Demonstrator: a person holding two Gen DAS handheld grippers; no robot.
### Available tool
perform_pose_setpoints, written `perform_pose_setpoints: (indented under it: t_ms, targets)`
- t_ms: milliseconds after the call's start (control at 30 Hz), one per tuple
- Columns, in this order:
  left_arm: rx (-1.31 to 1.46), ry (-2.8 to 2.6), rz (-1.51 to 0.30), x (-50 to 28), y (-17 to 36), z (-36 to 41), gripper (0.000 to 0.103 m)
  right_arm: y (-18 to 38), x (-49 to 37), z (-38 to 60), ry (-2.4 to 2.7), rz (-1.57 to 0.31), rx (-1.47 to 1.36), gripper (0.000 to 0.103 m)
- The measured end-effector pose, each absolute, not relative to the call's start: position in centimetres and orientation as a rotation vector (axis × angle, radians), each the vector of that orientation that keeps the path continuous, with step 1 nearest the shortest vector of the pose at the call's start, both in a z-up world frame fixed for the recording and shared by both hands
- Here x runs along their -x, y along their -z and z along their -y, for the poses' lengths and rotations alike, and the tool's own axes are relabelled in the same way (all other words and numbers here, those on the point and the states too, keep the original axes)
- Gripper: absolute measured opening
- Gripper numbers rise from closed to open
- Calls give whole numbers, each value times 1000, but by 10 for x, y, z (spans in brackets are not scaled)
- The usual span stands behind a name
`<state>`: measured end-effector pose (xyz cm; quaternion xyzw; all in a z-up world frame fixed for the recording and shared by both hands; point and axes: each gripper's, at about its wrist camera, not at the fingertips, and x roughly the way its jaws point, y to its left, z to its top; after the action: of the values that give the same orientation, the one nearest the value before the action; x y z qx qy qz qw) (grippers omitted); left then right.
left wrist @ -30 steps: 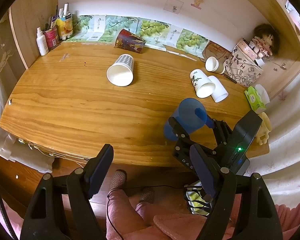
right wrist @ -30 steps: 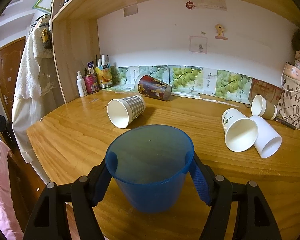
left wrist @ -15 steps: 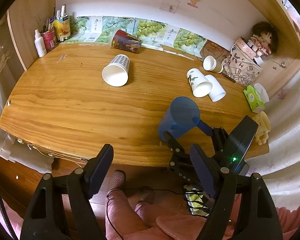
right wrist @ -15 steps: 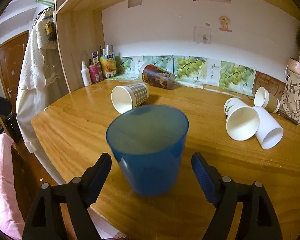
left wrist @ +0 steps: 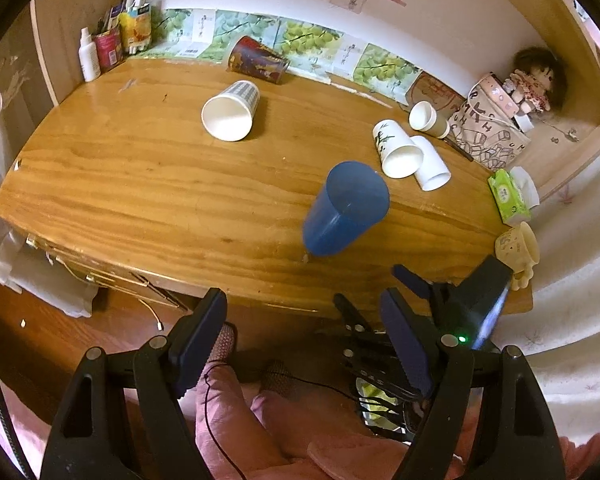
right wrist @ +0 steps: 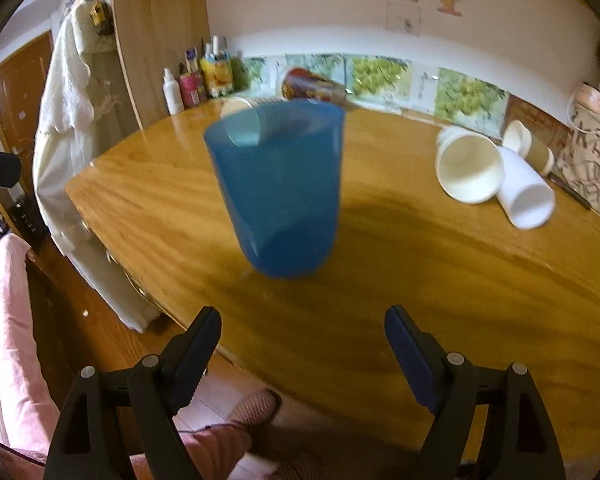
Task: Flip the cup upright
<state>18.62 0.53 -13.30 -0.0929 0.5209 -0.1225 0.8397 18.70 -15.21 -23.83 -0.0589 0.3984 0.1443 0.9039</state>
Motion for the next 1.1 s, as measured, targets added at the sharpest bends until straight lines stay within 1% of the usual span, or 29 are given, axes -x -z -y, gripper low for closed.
perform_pose_setpoints:
  t_ms: [100, 267, 367, 467, 533, 633, 667, 733, 767, 833, 933, 967, 1000, 1100]
  targets:
    - [212, 230, -1134, -189, 140, -6, 82, 236, -180, 157, -258, -884, 129, 85]
    - [186, 200, -1197, -194, 156, -3, 82, 220, -167, 170, -217, -976, 64, 85]
    - [190, 202, -1228, -198, 162, -3, 82, 209, -160, 178, -181, -1053, 15, 91]
    - [141, 214, -1237, -203, 161, -1, 82, 197, -151, 187, -143, -1095, -48, 91]
    - [134, 227, -1246, -207, 161, -3, 85, 187, -150, 189, -109, -1113, -57, 91]
    - [145, 236, -1244, -210, 154, -8, 88, 171, -146, 188, -56, -1121, -44, 91]
    - [136, 243, -1238, -210, 149, -10, 89, 163, -145, 188, -32, -1121, -41, 91]
    - [124, 242, -1210, -209, 138, -12, 94, 150, -147, 186, 10, -1122, -57, 91]
    - [132, 237, -1189, -208, 131, -14, 95, 142, -146, 185, 32, -1127, -79, 91]
    - [176, 236, -1157, -206, 120, -20, 101, 129, -144, 184, 36, -1112, -126, 91]
    - [187, 234, -1110, -200, 103, -24, 101, 101, -138, 181, 24, -1047, -183, 92]
    - [177, 226, -1090, -198, 98, -25, 101, 94, -138, 180, 22, -1035, -191, 96]
    - [167, 214, -1063, -196, 92, -26, 101, 86, -137, 178, 20, -1020, -201, 103]
    - [145, 176, -986, -188, 76, -31, 102, 68, -131, 173, -4, -981, -236, 103]
